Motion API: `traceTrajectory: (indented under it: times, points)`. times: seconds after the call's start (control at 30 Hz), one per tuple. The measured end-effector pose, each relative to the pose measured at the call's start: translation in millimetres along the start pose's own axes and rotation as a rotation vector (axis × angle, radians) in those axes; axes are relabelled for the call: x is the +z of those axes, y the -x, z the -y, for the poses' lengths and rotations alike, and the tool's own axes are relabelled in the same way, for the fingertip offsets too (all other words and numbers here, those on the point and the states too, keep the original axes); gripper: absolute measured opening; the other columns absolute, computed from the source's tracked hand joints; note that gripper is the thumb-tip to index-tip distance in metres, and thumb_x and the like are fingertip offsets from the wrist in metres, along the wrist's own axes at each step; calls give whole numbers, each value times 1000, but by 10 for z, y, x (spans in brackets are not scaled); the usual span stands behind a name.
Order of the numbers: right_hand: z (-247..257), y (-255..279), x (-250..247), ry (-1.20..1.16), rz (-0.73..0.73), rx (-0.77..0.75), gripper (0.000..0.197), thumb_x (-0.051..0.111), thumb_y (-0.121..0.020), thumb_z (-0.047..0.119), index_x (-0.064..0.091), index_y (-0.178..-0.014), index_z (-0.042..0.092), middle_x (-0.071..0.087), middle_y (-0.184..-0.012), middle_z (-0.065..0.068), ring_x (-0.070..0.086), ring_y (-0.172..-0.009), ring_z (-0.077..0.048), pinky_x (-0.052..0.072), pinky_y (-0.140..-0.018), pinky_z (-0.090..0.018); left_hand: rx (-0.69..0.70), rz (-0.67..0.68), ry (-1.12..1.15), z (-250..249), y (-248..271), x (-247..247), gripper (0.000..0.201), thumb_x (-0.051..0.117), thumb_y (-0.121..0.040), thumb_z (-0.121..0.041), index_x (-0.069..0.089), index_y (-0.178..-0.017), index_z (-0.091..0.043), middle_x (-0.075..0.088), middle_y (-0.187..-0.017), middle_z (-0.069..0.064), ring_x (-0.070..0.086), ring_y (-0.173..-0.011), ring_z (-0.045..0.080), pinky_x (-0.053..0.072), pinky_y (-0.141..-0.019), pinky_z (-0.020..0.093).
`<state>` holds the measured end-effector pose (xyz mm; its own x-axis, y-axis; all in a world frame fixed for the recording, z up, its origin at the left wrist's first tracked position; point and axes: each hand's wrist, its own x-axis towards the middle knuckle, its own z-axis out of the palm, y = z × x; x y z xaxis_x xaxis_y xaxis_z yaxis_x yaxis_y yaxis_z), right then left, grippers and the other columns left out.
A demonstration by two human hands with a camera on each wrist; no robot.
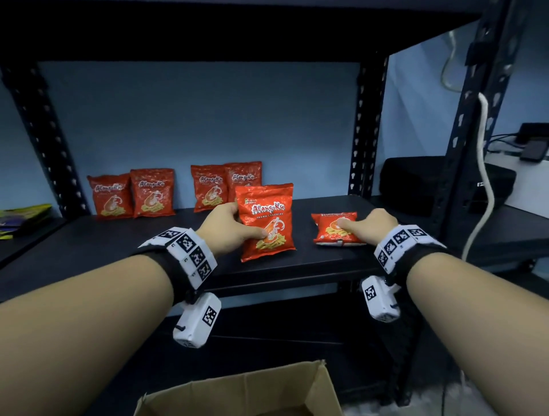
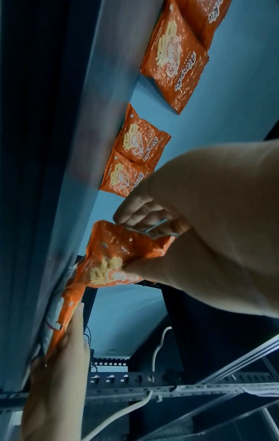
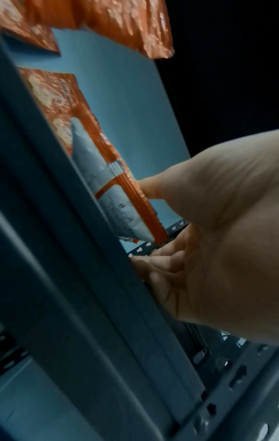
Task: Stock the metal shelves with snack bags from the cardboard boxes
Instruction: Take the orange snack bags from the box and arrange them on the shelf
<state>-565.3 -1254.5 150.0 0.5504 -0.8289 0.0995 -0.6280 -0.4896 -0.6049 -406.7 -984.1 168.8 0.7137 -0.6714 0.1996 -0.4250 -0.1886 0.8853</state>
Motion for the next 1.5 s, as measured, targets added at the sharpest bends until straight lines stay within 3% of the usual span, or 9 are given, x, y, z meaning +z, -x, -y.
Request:
traceTrajectory:
  times: [0.23, 0.43, 0.57, 0.73, 0.9, 1.1, 1.27, 1.4, 1.5]
  points:
    - [-16, -154, -90, -313, 273, 32, 61, 97, -43, 47, 71, -84, 11, 68, -79, -10, 55, -65, -23, 35, -51, -28, -63, 73, -8, 1, -101, 44, 50, 91, -72, -8, 66, -115, -15, 77, -104, -2, 76, -88, 10, 58, -70, 20]
    - [-46, -282, -183, -495, 290, -87, 50, 93, -72, 21, 66, -114, 12, 79, -100, -7, 61, -67, -17, 35, -47, -26, -94, 48, -102, -81, -284, 91, 44, 90, -73, -11, 64, -108, -13, 75, -99, 4, 69, -77, 17, 49, -53, 20]
    - [7, -526, -306, -480, 184, -146, 52, 94, -72, 27, 64, -113, 16, 77, -99, -5, 63, -62, -13, 40, -47, -26, -102, 8, -113, -191, -561, 181, 41, 90, -73, -13, 64, -104, -13, 76, -98, 7, 73, -83, 24, 58, -68, 33]
    - [117, -1042, -351, -453, 76, -170, 46, 92, -75, 27, 65, -109, 13, 74, -92, -2, 60, -50, -4, 39, -39, -20, -91, -95, -163, -331, -1129, 331, 50, 94, -69, -23, 64, -108, -15, 74, -99, 1, 71, -85, 15, 56, -71, 25]
    - [219, -1649, -356, -311, 99, -162, 29, 87, -81, 31, 64, -94, 18, 66, -78, 2, 58, -58, -11, 42, -44, -18, -123, -80, -180, -238, -1873, 632, 43, 94, -62, -19, 71, -97, -11, 77, -93, 9, 76, -86, 28, 63, -83, 47]
    - [247, -2346, -233, -302, 210, -94, 43, 86, -82, 25, 65, -118, 11, 74, -109, -15, 64, -76, -23, 48, -57, -30, -127, -41, -274, -121, -2561, 863, 23, 84, -82, -10, 69, -99, -10, 71, -89, 5, 67, -72, 16, 56, -53, 18]
    - [301, -2678, -104, -315, 213, -15, 49, 86, -81, 19, 67, -124, 10, 72, -125, -14, 67, -101, -24, 50, -83, -36, -141, -1, -196, 1, -2925, 1027, 39, 83, -81, -5, 70, -118, -5, 74, -113, 13, 74, -98, 28, 61, -90, 46]
    - [328, -2808, 34, -304, 180, 5, 36, 87, -78, 26, 69, -106, 14, 74, -107, -12, 63, -85, -21, 51, -67, -32, -128, 9, -378, 87, -3029, 1003, 44, 84, -85, -28, 69, -118, -3, 73, -113, 14, 72, -104, 30, 59, -95, 49]
    - [330, -2794, 112, -340, 120, 43, 34, 86, -81, 26, 66, -108, 16, 70, -107, -6, 66, -85, -18, 56, -62, -31, -183, 39, -388, 75, -3030, 939, 26, 81, -88, -22, 67, -99, -2, 72, -105, 15, 71, -98, 30, 57, -98, 49]
